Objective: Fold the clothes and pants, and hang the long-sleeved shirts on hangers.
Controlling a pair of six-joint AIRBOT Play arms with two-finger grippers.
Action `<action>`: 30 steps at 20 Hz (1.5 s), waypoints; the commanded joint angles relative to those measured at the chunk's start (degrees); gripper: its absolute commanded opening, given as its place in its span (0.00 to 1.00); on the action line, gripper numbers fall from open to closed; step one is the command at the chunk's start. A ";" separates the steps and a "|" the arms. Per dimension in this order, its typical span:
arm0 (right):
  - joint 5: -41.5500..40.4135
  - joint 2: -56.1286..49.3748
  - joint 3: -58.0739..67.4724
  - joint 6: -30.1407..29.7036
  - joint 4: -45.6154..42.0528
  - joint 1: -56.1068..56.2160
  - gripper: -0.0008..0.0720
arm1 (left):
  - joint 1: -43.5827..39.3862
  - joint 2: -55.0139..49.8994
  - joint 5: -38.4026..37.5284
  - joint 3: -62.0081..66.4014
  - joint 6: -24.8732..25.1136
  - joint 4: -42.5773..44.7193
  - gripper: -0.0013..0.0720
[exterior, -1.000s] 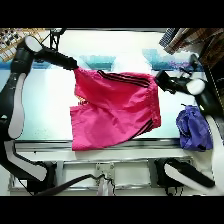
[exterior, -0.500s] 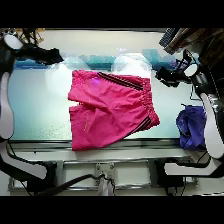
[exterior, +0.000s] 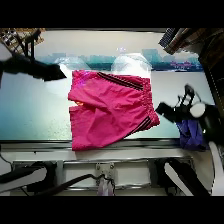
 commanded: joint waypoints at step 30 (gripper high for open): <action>-22.23 -2.69 -16.22 6.43 7.69 0.02 0.06 | -1.20 30.73 -1.38 -52.94 -4.68 2.10 0.59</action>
